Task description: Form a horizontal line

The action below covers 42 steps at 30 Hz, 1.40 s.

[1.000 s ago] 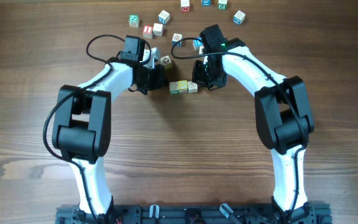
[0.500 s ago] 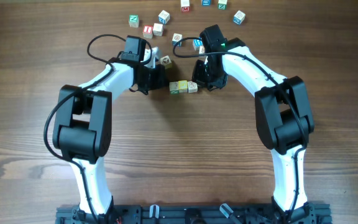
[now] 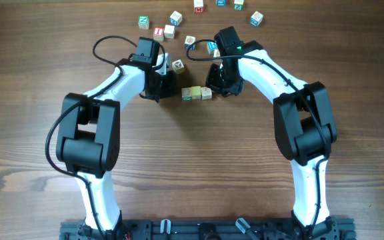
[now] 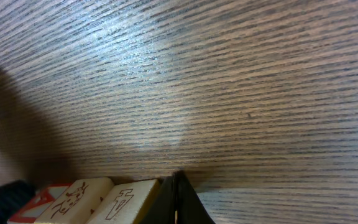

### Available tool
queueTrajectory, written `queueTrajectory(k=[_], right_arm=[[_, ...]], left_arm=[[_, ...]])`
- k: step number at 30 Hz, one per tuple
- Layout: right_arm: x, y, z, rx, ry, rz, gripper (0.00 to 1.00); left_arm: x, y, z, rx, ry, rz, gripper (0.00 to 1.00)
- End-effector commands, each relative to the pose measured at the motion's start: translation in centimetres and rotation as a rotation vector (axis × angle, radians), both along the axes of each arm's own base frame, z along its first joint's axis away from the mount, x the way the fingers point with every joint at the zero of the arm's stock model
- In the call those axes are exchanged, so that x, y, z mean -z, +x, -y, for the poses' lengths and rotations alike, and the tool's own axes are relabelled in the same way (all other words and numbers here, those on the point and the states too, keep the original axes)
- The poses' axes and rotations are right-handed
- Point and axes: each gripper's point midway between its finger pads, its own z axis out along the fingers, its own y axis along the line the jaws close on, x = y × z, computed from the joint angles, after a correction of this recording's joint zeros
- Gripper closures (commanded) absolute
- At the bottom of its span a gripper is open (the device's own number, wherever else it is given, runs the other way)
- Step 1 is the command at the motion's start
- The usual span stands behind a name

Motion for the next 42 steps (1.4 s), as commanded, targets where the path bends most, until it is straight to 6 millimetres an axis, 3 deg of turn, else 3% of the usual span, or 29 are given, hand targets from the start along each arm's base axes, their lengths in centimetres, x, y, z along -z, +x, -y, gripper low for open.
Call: queueTrajectory(k=[1,6,17,42], right_arm=[[1.9,-0.7,1.0,0.02,-0.065,-0.034,0.96],[1.9,-0.7,1.0,0.02,-0.065,-0.034,0.96],[1.9,-0.7,1.0,0.018,-0.065,-0.033,0.96],[1.9,-0.9,1.1,0.019,-0.067,-0.042,0.96]], left_arm=[[8.0,-6.5,-6.3,-0.11,0.281,-0.28,0.96],[7.6,-7.0,-3.8,-0.074,0.163,-0.301,0.96],[6.8,-5.4,0.0,-0.027,0.005,-0.23,0.96],[6.7,-4.0,0.1,-0.028,-0.004,-0.171,0.96]])
